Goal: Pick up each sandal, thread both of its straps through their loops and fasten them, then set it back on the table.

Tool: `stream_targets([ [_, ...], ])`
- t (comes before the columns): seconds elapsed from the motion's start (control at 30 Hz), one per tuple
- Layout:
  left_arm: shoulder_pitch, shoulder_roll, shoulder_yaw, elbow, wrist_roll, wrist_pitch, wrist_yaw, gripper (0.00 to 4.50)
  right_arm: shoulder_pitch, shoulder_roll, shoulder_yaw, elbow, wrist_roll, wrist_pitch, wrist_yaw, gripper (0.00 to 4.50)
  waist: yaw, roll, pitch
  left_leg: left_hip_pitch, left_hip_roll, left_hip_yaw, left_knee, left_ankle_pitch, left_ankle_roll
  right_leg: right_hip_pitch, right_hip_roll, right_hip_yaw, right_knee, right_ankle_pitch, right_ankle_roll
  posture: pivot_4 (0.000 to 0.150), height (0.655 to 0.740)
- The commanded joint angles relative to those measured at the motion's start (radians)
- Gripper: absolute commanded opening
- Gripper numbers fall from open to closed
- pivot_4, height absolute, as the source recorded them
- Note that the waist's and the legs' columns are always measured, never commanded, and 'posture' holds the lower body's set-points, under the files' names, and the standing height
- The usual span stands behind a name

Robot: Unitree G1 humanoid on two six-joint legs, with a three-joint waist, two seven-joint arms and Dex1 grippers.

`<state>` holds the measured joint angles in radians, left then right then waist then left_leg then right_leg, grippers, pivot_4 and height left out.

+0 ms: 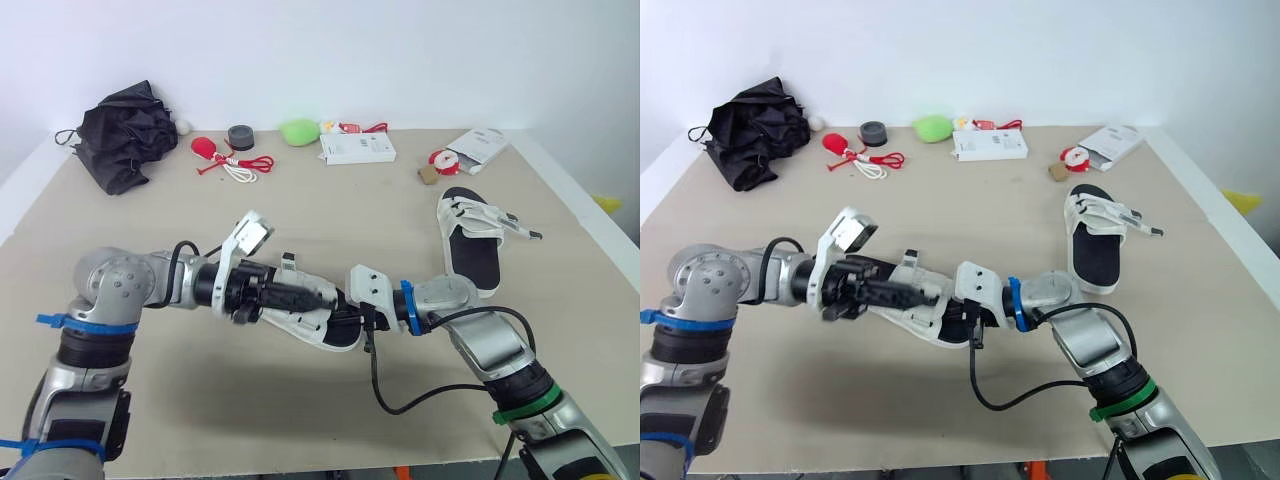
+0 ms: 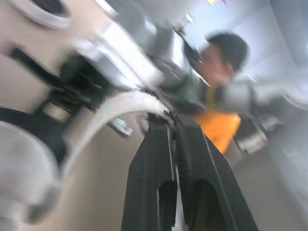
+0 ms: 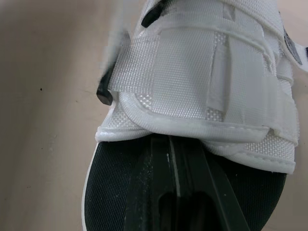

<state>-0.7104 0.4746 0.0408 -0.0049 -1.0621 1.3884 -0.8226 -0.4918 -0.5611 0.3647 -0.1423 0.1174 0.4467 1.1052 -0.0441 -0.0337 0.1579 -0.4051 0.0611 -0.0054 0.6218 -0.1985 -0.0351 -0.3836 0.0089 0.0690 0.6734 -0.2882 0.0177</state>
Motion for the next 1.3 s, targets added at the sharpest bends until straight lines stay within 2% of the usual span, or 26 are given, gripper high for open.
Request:
stream_targets([
  [0.03,-0.012,-0.035,0.005,0.110,0.085,-0.024,0.103,0.09,0.029,-0.006,0.049,0.037,-0.030,0.017,-0.003,0.00,-0.002,0.000,0.000,0.000,0.000,0.000,0.000,0.000,0.000,0.000,0.000,0.000,0.000,0.000,0.000,0.150,0.7400],
  [0.2,0.006,-0.069,-0.048,0.118,0.110,-0.005,0.092,0.09,0.034,-0.009,0.048,0.030,-0.029,0.020,-0.008,0.00,-0.003,0.000,0.000,0.000,0.000,0.000,0.001,0.001,-0.001,-0.001,0.000,0.001,0.002,0.001,0.000,0.150,0.7400],
  [0.27,0.006,-0.085,-0.049,0.116,0.099,0.008,0.079,0.69,0.038,-0.010,0.048,0.026,-0.028,0.022,-0.011,0.00,-0.003,0.000,0.000,0.000,0.000,0.000,0.001,0.001,-0.002,-0.001,0.000,0.001,0.003,0.001,0.000,0.150,0.7400],
  [0.3,0.003,-0.091,-0.047,0.110,0.096,0.005,0.073,0.80,0.038,-0.010,0.048,0.026,-0.028,0.023,-0.012,0.00,-0.003,0.000,0.000,0.000,0.000,0.000,0.001,0.002,-0.003,-0.001,0.000,0.001,0.003,0.001,0.000,0.150,0.7400],
  [0.43,-0.033,-0.123,0.011,0.107,0.024,0.059,0.046,2.12,0.039,-0.011,0.048,0.025,-0.028,0.025,-0.015,0.00,-0.002,0.000,0.000,0.000,0.000,0.000,0.001,0.002,-0.003,-0.001,0.000,0.001,0.003,0.001,0.000,0.150,0.7400],
  [0.47,-0.045,-0.128,0.028,0.112,0.001,0.078,0.039,2.12,0.039,-0.011,0.048,0.025,-0.029,0.025,-0.015,0.00,-0.002,0.000,0.000,0.000,0.000,0.000,0.001,0.002,-0.003,-0.001,0.000,0.001,0.003,0.001,0.000,0.150,0.7400],
  [0.5,-0.053,-0.131,0.039,0.116,-0.011,0.089,0.035,2.38,0.039,-0.010,0.048,0.026,-0.029,0.025,-0.015,0.00,-0.002,0.000,0.000,0.000,0.000,0.000,0.001,0.002,-0.003,-0.001,0.000,0.001,0.003,0.001,0.000,0.150,0.7400],
  [0.53,-0.066,-0.131,0.054,0.133,-0.021,0.103,0.029,3.09,0.039,-0.010,0.049,0.026,-0.029,0.025,-0.015,0.00,-0.002,0.000,0.000,0.000,0.000,0.000,0.001,0.002,-0.004,-0.001,0.000,0.001,0.003,0.001,0.000,0.150,0.7400],
  [0.63,-0.071,-0.122,0.061,0.156,0.007,0.086,0.035,3.09,0.042,-0.010,0.051,0.022,-0.030,0.025,-0.017,0.00,-0.002,0.000,0.000,0.000,-0.001,0.000,0.001,0.002,-0.004,-0.001,0.000,0.001,0.003,0.000,0.000,0.150,0.7400],
  [0.77,-0.113,-0.126,0.139,0.217,-0.009,0.079,0.062,3.09,0.047,-0.013,0.050,0.018,-0.029,0.028,-0.018,0.00,-0.003,-0.001,0.000,0.000,-0.001,-0.001,0.000,0.002,-0.004,-0.001,0.000,0.001,0.003,0.000,0.000,0.150,0.7400],
  [0.9,-0.121,-0.087,0.126,0.235,0.079,-0.056,0.027,3.09,0.049,-0.016,0.050,0.016,-0.030,0.028,-0.017,0.00,-0.003,-0.001,0.000,-0.001,-0.001,-0.001,0.000,0.002,-0.004,-0.001,0.000,0.001,0.003,0.000,0.000,0.150,0.7400],
  [1.0,-0.117,-0.059,0.083,0.258,0.165,-0.204,-0.046,3.09,0.049,-0.019,0.050,0.015,-0.030,0.028,-0.016,0.00,-0.002,-0.001,0.000,0.000,-0.001,0.000,0.000,0.002,-0.007,-0.002,0.000,0.001,0.003,0.000,0.001,0.150,0.7400],
  [1.1,-0.079,-0.023,-0.062,0.241,0.294,-0.351,-0.155,3.09,0.050,-0.023,0.050,0.011,-0.031,0.030,-0.015,0.00,-0.002,-0.001,0.000,-0.001,-0.001,0.000,0.000,0.003,-0.008,-0.002,0.000,0.001,0.003,0.000,0.001,0.150,0.7400],
  [1.3,-0.070,-0.038,-0.159,0.276,0.392,-0.466,-0.237,3.09,0.051,-0.027,0.049,0.006,-0.030,0.032,-0.014,0.00,-0.002,-0.001,0.001,-0.002,-0.001,0.001,0.000,0.002,-0.008,-0.004,0.000,0.002,0.003,0.000,0.001,0.150,0.7400],
])
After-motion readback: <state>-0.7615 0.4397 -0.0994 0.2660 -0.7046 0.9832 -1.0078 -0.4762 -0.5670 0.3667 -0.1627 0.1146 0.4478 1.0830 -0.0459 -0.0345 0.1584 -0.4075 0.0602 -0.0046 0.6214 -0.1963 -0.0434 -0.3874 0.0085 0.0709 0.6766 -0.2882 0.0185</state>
